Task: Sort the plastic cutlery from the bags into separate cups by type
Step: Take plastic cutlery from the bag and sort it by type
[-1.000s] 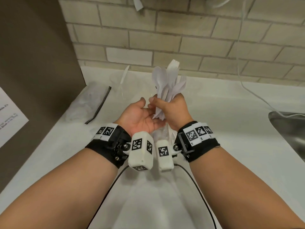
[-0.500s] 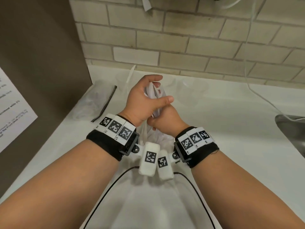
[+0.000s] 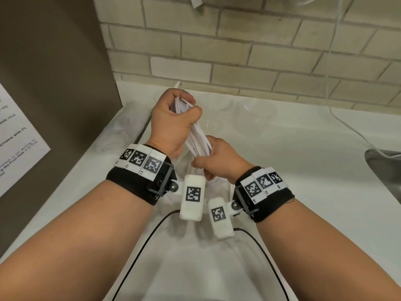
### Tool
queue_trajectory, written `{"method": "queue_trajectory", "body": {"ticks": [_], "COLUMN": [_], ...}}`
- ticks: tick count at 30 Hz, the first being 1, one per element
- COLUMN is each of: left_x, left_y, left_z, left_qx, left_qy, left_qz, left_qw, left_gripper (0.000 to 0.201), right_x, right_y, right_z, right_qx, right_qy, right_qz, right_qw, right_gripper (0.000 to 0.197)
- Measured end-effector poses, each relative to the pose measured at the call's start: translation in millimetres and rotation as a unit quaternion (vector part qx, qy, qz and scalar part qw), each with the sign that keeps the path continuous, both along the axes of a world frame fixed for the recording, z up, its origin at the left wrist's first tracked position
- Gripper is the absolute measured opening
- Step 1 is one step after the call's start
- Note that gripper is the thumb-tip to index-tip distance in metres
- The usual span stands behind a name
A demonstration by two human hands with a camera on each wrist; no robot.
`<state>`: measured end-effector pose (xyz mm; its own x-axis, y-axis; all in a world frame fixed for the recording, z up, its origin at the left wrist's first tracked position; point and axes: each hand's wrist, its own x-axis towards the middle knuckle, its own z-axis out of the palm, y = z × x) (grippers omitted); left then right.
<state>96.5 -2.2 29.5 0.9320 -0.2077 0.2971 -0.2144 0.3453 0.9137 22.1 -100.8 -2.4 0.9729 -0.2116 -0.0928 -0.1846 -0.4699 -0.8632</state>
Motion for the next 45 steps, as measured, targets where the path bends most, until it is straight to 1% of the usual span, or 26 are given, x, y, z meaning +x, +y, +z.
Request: {"method": "queue_trajectory", "body": {"ticks": [1, 2, 5, 6, 7, 9, 11, 12, 14, 15, 17, 19, 21, 22, 23, 24, 26, 27, 28, 30, 32, 34, 36, 38, 40, 45], "left_x": [0.4, 0.9, 5.0, 5.0, 6.8, 0.8, -1.6, -1.1, -1.5, -0.8, 0.5, 1.2, 3.3, 3.9, 4.9, 6.0, 7.1, 6.3, 4.7, 6.9, 8.5, 7.8, 7.2, 5.6, 4.3, 7.6], "left_y": [0.8, 1.4, 8.9, 13.4, 17.4, 22.2, 20.5, 18.1, 14.3, 12.4, 12.3, 15.0, 20.6, 24.6, 29.1, 32.9, 38.1, 39.5, 40.3, 42.0, 43.9, 44.9, 45.1, 45.6, 46.3, 47.1], "left_z": [0.9, 1.3, -3.1, -5.9, -11.4, -17.8, -26.6, -29.0, -27.3, -26.4, -25.5, -24.1, -23.7, -22.9, -23.4, -25.6, -31.8, -35.3, -37.7, -43.9, -46.5, -46.6, -46.7, -46.4, -46.6, -47.8], "left_qx": [-0.012, -0.029, -0.069, -0.054, -0.012, 0.111, 0.194, 0.210, 0.208, 0.204, 0.181, 0.140, 0.078, 0.038, 0.012, 0.005, 0.033, 0.055, 0.083, 0.147, 0.204, 0.227, 0.241, 0.261, 0.276, 0.288], "left_qy": [0.013, 0.034, 0.109, 0.127, 0.133, 0.138, 0.142, 0.141, 0.140, 0.143, 0.148, 0.153, 0.165, 0.181, 0.188, 0.188, 0.167, 0.152, 0.133, 0.104, 0.085, 0.078, 0.072, 0.054, 0.031, 0.022], "left_qz": [-0.017, -0.044, -0.133, -0.149, -0.165, -0.210, -0.212, -0.201, -0.182, -0.176, -0.160, -0.153, -0.166, -0.179, -0.193, -0.204, -0.236, -0.249, -0.254, -0.238, -0.230, -0.238, -0.232, -0.223, -0.221, -0.221], "left_qw": [1.000, 0.998, 0.983, 0.979, 0.977, 0.962, 0.947, 0.946, 0.951, 0.952, 0.959, 0.966, 0.969, 0.966, 0.963, 0.961, 0.957, 0.955, 0.954, 0.954, 0.948, 0.941, 0.940, 0.938, 0.935, 0.932], "left_gripper": [0.032, 0.042, 0.091, 0.102, 0.104, 0.094, 0.095, 0.087, 0.045, 0.030, 0.019, 0.016, 0.017, 0.019, 0.020, 0.020, 0.017, 0.015, 0.013, 0.012, 0.018, 0.024, 0.021, 0.018, 0.020, 0.021], "right_x": [1.6, 2.8, 7.0, 8.2, 9.3, 12.6, 15.0, 16.0, 16.4, 16.8, 16.7, 14.8, 11.1, 9.3, 8.0, 7.4, 8.2, 9.7, 12.2, 17.2, 22.1, 25.8, 28.5, 31.6, 34.7, 39.5], "right_y": [0.9, 2.1, 2.6, 1.8, 0.9, 0.0, 3.0, 5.1, 10.3, 13.0, 16.6, 15.3, 6.7, 0.7, -4.9, -9.8, -14.7, -14.6, -13.4, -8.8, -4.9, -2.4, -1.2, -1.4, -1.7, -2.1], "right_z": [-2.3, -4.2, -10.5, -12.6, -13.7, -14.6, -13.4, -13.7, -14.6, -15.9, -17.1, -15.7, -10.0, -5.2, 1.3, 8.7, 25.0, 32.9, 39.2, 49.7, 54.7, 56.2, 57.3, 58.5, 58.4, 52.5], "right_qx": [-0.007, -0.013, 0.000, 0.005, 0.006, -0.002, -0.028, -0.053, -0.099, -0.108, -0.104, -0.111, -0.117, -0.105, -0.076, -0.038, 0.019, 0.034, 0.044, 0.056, 0.060, 0.057, 0.047, 0.023, 0.003, 0.052], "right_qy": [-0.011, -0.026, -0.055, -0.062, -0.066, -0.064, -0.056, -0.056, -0.062, -0.066, -0.062, -0.034, 0.001, -0.003, -0.026, -0.066, -0.144, -0.168, -0.184, -0.199, -0.201, -0.199, -0.202, -0.204, -0.211, -0.251], "right_qz": [-0.005, -0.010, -0.031, -0.041, -0.051, -0.058, -0.050, -0.046, -0.044, -0.047, -0.045, -0.008, 0.024, 0.017, -0.009, -0.043, -0.103, -0.114, -0.113, -0.102, -0.096, -0.092, -0.094, -0.096, -0.107, -0.172], "right_qw": [1.000, 1.000, 0.998, 0.997, 0.996, 0.996, 0.997, 0.996, 0.992, 0.991, 0.992, 0.993, 0.993, 0.994, 0.997, 0.996, 0.984, 0.979, 0.975, 0.973, 0.973, 0.974, 0.974, 0.974, 0.972, 0.951], "right_gripper": [0.017, 0.015, 0.012, 0.011, 0.014, 0.021, 0.025, 0.035, 0.052, 0.054, 0.048, 0.043, 0.046, 0.046, 0.041, 0.032, 0.018, 0.014, 0.010, 0.003, 0.007, 0.007, 0.009, 0.016, 0.022, 0.021]}}
